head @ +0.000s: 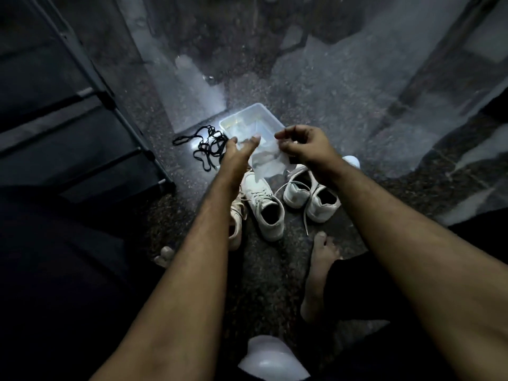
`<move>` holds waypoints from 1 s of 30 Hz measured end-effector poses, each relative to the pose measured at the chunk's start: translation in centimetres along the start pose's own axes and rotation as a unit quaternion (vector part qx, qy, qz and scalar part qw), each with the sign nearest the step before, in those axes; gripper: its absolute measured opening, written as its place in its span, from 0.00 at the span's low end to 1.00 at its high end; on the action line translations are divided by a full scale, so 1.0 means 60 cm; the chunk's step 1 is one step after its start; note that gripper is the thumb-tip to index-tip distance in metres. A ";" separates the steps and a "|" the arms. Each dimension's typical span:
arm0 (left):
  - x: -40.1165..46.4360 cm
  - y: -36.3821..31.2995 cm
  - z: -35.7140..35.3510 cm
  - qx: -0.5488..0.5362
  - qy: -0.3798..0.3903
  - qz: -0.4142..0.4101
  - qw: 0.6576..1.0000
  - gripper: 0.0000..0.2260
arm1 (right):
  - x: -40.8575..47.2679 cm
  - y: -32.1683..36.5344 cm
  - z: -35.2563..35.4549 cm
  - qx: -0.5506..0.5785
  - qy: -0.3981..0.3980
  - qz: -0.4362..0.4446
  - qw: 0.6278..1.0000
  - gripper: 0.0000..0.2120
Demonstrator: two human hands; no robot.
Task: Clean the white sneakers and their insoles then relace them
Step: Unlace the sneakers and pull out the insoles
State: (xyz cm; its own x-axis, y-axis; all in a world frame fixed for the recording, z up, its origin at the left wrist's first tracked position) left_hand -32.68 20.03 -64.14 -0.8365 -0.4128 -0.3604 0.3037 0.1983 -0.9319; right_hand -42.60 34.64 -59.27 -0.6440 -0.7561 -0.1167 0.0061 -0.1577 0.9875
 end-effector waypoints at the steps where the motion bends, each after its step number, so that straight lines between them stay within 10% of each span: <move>1: -0.013 -0.006 -0.004 0.002 0.025 -0.010 1.000 0.45 | -0.007 0.016 -0.003 0.001 0.008 0.001 1.000 0.08; 6: -0.041 -0.015 -0.010 -0.062 0.117 -0.043 0.990 0.40 | -0.027 0.078 -0.008 -0.022 -0.012 0.019 0.999 0.08; 10: -0.058 -0.048 -0.008 -0.102 0.132 -0.092 0.982 0.09 | -0.027 0.127 0.006 -0.152 -0.093 0.059 0.982 0.09; 15: -0.066 -0.094 0.010 -0.149 0.066 -0.137 0.977 0.03 | -0.041 0.151 -0.011 -0.471 -0.150 0.034 0.869 0.14; 21: -0.075 -0.109 0.020 -0.073 0.052 -0.146 0.985 0.05 | -0.084 0.206 -0.123 -0.535 -0.124 0.310 0.776 0.09; 26: -0.085 -0.113 0.016 -0.232 0.092 -0.041 0.967 0.18 | -0.056 0.137 -0.126 -0.480 0.046 0.185 0.856 0.23; 30: -0.079 -0.123 0.037 0.003 -0.003 -0.101 0.995 0.17 | -0.042 0.122 -0.096 -0.483 -0.010 0.121 0.867 0.11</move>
State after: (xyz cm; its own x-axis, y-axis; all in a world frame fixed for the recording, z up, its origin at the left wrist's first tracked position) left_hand -29.91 18.54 -55.65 -0.8780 -0.4490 -0.1660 0.1321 0.1060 -0.9856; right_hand -36.50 31.75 -52.38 -0.5470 -0.8320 0.0925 0.7748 -0.4614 0.4322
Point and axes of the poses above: each hand's wrist, its own x-axis towards the middle knuckle, its own z-axis out of the back of the hand, y = z × x, the point moved 5 cm from there along x, towards the middle knuckle, and after that the axes turned 10 degrees about y, right-handed, at the moved point
